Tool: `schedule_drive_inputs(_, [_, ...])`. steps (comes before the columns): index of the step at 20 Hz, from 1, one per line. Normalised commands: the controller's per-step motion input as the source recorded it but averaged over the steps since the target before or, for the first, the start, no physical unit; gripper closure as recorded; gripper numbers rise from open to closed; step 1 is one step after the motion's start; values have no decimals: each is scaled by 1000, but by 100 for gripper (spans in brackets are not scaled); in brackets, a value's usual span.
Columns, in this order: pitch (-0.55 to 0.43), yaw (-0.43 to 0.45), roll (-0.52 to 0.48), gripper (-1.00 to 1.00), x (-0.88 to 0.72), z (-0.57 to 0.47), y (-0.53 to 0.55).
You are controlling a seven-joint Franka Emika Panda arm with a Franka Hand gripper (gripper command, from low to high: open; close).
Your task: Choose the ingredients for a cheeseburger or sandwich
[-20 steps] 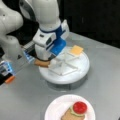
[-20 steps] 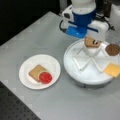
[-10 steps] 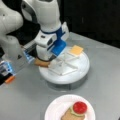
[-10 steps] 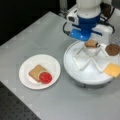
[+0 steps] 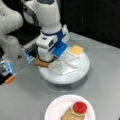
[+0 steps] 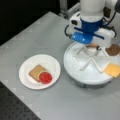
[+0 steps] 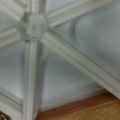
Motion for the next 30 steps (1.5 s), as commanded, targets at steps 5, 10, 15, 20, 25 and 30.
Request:
schedule_drive_inputs(5, [-182,-100,-43,-100,-101,-165,125])
schedule_drive_inputs(10, [-172,-71,-19,-100,-95,-171,98])
schedule_drive_inputs(15, [-165,-68,3,-100,-91,-152,103])
schedule_drive_inputs(20, [-154,-76,8,-100,-104,-152,132])
schedule_drive_inputs(25, [-149,-99,-5,-100,-95,-153,175])
schedule_drive_inputs(30, [-148,-109,-14,-100,-77,-155,173])
